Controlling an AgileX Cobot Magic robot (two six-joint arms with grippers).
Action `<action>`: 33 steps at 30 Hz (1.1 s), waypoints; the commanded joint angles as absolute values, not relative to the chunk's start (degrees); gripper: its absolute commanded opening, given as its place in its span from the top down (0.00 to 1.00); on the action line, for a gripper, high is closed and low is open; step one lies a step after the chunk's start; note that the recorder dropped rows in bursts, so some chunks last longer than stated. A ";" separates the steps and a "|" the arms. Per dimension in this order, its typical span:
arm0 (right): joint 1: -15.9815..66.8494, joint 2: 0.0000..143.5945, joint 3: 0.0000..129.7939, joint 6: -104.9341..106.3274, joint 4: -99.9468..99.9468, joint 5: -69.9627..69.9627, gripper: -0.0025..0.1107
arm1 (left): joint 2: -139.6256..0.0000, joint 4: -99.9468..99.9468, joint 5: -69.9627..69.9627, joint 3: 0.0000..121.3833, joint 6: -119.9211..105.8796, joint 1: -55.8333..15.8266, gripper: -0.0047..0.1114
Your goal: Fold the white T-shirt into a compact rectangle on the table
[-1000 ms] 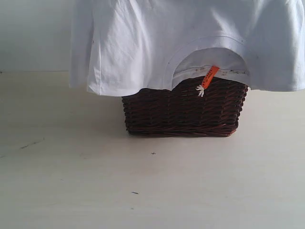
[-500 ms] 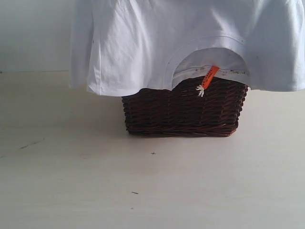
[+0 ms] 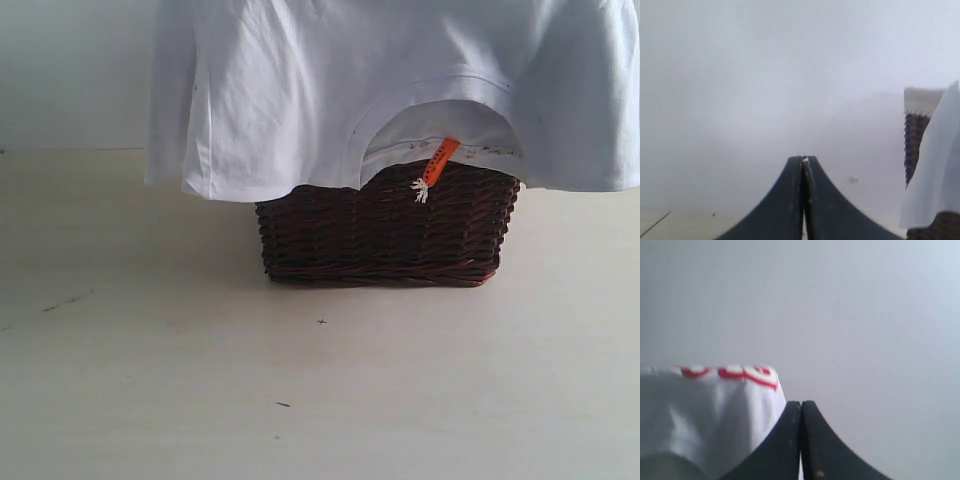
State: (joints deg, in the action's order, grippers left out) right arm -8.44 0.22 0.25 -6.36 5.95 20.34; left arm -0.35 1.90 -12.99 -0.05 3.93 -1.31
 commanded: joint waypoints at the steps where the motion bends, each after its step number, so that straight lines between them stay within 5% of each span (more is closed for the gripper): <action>1: -8.65 0.00 0.00 -20.63 6.02 32.44 0.98 | 0.00 1.65 -21.65 0.00 17.42 -1.13 0.96; 7: -8.65 0.00 0.00 -34.66 9.51 42.63 0.98 | 0.00 1.51 -28.48 0.00 33.37 -1.13 0.96; 15: -8.65 0.00 13.08 -44.73 25.26 27.36 0.98 | -2.69 -6.32 -20.90 10.35 37.04 -1.13 0.96; 24: -8.65 9.56 27.10 -61.95 41.58 18.29 0.98 | -18.86 -25.85 -6.53 26.82 49.24 -1.13 0.96; 33: -8.65 24.84 30.20 -68.59 60.69 7.15 0.98 | -41.51 -44.04 -8.79 30.46 51.41 -8.45 0.96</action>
State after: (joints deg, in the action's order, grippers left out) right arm -8.44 20.33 29.99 -67.98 54.96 11.51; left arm -35.01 -34.66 -7.14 29.80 50.95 -5.43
